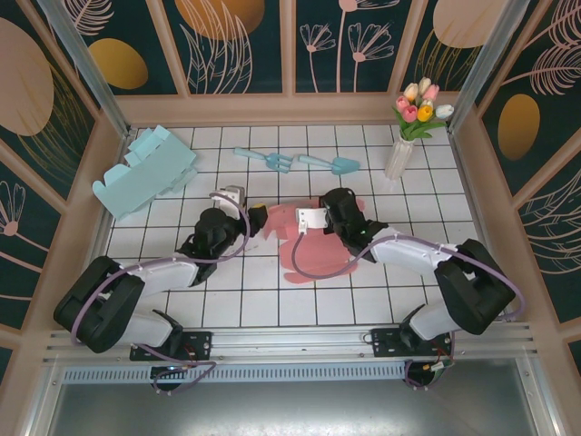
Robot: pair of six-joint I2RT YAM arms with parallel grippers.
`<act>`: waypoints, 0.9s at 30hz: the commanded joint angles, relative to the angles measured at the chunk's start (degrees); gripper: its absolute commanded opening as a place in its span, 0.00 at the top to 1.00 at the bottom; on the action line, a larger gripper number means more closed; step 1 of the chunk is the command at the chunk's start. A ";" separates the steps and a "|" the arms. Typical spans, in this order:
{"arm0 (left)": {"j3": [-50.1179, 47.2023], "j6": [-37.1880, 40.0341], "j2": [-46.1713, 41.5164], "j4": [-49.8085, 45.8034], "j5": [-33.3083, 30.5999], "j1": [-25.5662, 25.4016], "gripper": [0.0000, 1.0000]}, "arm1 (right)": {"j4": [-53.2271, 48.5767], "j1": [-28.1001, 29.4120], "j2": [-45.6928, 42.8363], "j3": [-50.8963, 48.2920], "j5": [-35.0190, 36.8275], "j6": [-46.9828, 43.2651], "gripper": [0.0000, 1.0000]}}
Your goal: Fold the paper box
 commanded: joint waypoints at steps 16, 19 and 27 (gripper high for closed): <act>8.01 1.80 9.67 -6.58 -0.62 -1.53 0.37 | 14.70 0.69 2.02 -4.15 2.56 6.22 1.00; 9.83 1.05 10.96 -6.81 -2.00 -1.62 0.36 | 15.84 1.30 2.08 -5.11 1.75 6.96 1.00; 11.87 -1.77 13.47 -3.00 3.73 -1.86 0.35 | 20.88 2.71 5.98 -7.22 3.66 9.23 1.00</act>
